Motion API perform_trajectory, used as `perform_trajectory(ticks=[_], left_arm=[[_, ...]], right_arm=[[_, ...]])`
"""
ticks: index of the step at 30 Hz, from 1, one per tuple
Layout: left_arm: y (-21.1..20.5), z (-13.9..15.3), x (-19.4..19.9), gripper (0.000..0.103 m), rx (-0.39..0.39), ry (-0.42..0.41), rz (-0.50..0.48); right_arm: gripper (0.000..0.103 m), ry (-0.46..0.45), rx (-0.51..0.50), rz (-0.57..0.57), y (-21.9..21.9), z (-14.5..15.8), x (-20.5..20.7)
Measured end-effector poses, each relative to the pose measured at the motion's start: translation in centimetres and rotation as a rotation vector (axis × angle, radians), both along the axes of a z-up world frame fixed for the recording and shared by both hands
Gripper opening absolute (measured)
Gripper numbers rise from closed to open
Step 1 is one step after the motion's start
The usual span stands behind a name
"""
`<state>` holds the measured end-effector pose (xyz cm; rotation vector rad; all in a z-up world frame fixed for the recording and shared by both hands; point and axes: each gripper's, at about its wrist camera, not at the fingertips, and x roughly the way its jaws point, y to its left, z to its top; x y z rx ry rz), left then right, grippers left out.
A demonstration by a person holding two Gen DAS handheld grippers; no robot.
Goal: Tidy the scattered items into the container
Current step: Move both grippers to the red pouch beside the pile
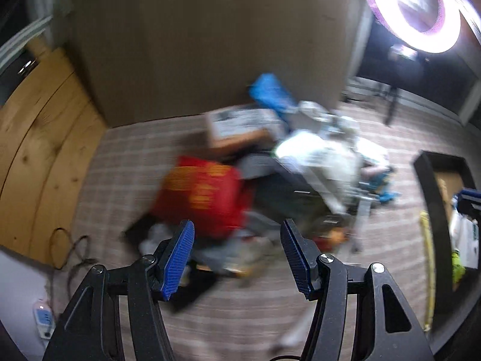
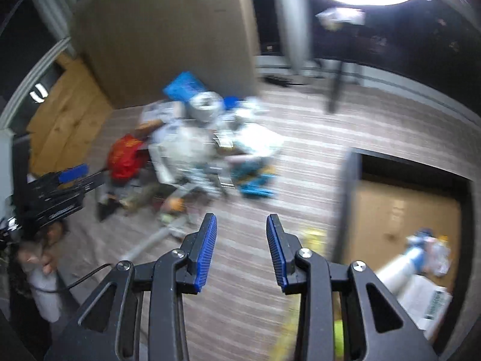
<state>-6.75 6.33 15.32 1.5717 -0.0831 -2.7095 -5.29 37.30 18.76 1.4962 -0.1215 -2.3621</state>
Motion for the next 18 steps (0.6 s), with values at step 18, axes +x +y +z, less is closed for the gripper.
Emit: perform_trajectory(ticks=[18], left_arm=[[-10.0,-6.9,-10.3,0.057,0.140,-0.169,0.032]], right_arm=[[0.034,-0.216,-0.155,0.179,-22.9,-7.3,-8.0]])
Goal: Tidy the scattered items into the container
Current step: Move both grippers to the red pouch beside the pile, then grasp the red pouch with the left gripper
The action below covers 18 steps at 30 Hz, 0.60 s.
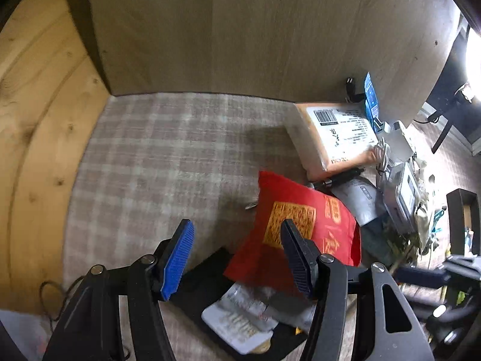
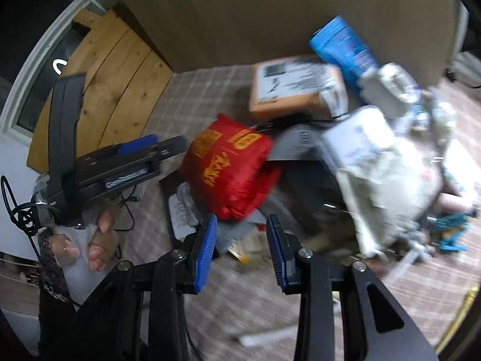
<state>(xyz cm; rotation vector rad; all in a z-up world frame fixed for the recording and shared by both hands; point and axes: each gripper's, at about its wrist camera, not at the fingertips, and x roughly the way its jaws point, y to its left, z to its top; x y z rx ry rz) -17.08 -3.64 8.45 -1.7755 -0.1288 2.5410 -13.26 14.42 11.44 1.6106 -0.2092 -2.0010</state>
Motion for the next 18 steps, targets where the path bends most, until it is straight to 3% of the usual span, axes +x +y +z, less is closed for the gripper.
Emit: perform_trajectory(ticks=[10,16,18], left_arm=[[0.3,-1.3,-2.5,0.062,0.033,-0.024,0.013],[0.6,-2.1,-2.7,0.062,0.111,-0.049,0.000],[0.5,-2.4,-2.7,0.056,0.173,-0.062,0.009]], right_arm=[[0.034,-0.015,-0.001,0.038,-3.7,-3.1,-1.8],[0.034,-0.026,-0.019,0.047,-4.9,-4.0,-2.3],[0.034,-0.024,-0.025,0.052,-5.2,-4.2,-2.4]])
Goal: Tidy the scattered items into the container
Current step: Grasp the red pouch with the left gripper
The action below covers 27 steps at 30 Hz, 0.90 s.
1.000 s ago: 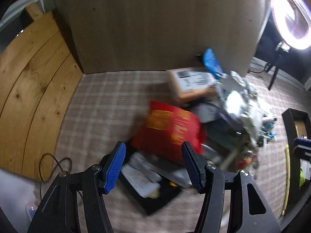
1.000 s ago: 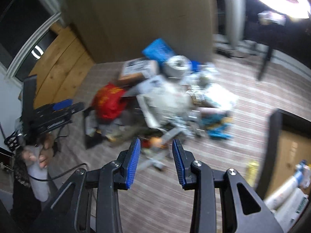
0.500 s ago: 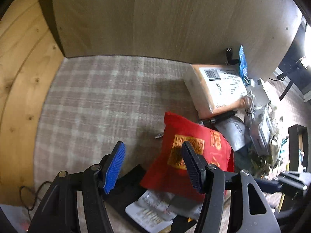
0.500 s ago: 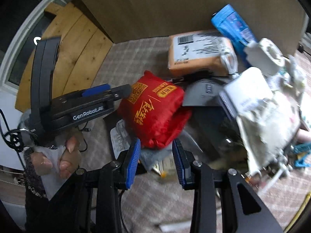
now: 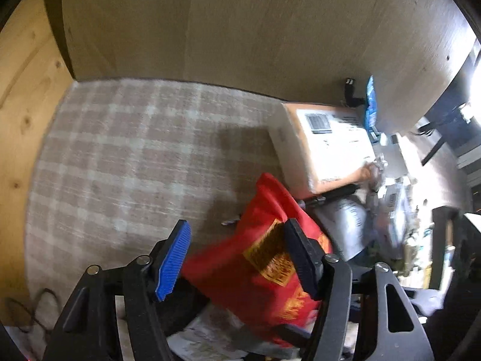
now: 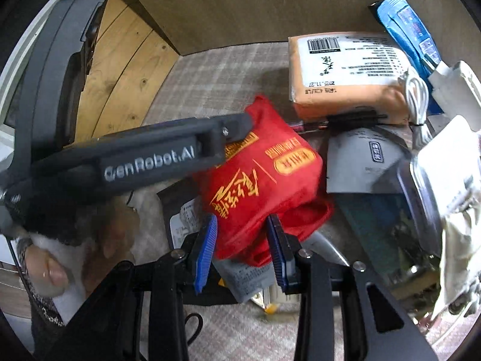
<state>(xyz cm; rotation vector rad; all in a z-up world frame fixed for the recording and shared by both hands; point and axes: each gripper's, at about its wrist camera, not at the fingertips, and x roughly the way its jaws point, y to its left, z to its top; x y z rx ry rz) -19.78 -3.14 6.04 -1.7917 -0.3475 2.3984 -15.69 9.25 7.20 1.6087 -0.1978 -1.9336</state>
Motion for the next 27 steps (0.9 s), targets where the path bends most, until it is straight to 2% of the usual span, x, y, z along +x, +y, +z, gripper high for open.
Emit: perform_trajectory(ticks=[5,6,7,15,20,27], left_arm=[[1.0,-0.2,0.5,0.037,0.052,-0.003,-0.021],[1.4,-0.1,0.6,0.035,0.039,0.002,-0.032],[1.8,-0.1,0.8,0.034,0.025,0.006,-0.040],[3.0,-0.1,2.4,0.025,0.024,0.002,-0.054],[4.2,0.7,4.1,0.022,0.033,0.013,-0.060],[4.9,4.1,6.3,0.021,0.041,0.060,-0.076]], right_arm=[[0.031,0.009,-0.016,0.011,-0.3,-0.1,-0.1],[0.029,0.015,-0.020,0.008,-0.2,0.0,0.0],[0.021,0.026,-0.024,0.005,-0.1,0.2,0.0],[0.010,0.063,-0.030,0.008,0.5,0.9,0.5],[0.009,0.101,-0.038,0.028,1.3,2.0,1.9],[0.007,0.151,-0.077,0.014,3.2,4.7,3.3]])
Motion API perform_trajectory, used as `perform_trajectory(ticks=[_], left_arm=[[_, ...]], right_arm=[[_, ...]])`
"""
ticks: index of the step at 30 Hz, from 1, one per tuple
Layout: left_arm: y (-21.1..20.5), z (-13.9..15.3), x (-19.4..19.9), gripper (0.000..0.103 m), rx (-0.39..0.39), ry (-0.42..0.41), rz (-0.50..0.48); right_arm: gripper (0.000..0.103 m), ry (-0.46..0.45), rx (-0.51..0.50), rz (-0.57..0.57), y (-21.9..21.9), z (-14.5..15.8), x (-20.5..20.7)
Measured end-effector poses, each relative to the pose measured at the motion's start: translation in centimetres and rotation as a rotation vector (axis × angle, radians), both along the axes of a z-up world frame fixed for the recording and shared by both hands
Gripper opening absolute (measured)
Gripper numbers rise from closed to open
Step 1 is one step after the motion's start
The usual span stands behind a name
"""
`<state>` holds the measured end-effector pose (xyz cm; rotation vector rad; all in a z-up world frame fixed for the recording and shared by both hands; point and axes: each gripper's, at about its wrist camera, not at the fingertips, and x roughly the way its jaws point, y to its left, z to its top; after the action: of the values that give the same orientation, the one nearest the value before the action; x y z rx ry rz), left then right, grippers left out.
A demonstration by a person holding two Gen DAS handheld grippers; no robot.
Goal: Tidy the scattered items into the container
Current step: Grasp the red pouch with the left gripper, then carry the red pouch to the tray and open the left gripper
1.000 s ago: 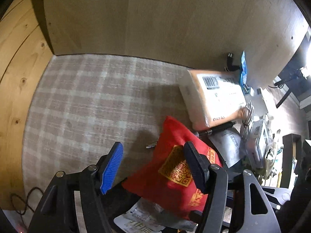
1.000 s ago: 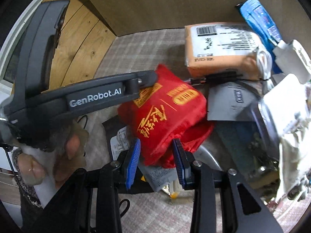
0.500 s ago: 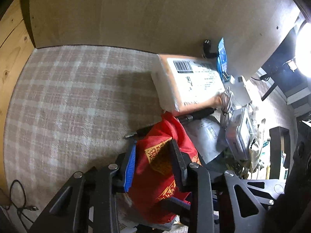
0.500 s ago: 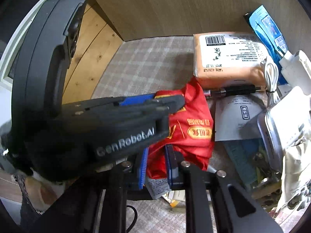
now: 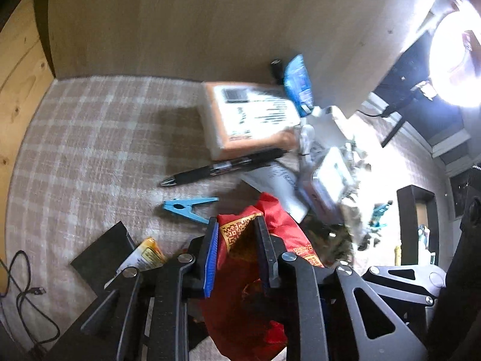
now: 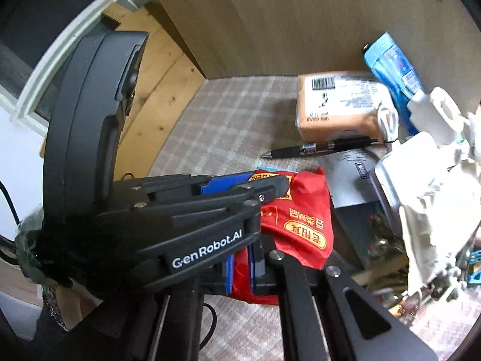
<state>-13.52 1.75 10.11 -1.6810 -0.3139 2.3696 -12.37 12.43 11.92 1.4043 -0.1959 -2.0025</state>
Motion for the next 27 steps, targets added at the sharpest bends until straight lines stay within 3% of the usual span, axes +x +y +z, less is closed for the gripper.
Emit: perform_trajectory(ticks=[10,12,13,18,27], left_arm=[[6.8,5.0,0.1,0.017,-0.002,0.086,-0.092],[9.6,5.9,0.1,0.002,0.010,0.096,-0.139],[10.9,6.2,0.1,0.000,0.013,0.101,-0.163],[18.2,6.8,-0.2,0.000,-0.008,0.109,-0.282],[31.1,7.2,1.0,0.000,-0.025,0.117,-0.492]], right_arm=[[0.007,0.092,-0.017,-0.041,5.2,4.9,2.2],[0.007,0.104,-0.023,-0.069,7.1,5.7,2.6],[0.006,0.110,-0.024,-0.081,8.1,6.1,2.8],[0.006,0.140,-0.024,-0.177,13.9,7.4,3.8],[0.006,0.146,-0.012,-0.362,25.2,7.2,5.8]])
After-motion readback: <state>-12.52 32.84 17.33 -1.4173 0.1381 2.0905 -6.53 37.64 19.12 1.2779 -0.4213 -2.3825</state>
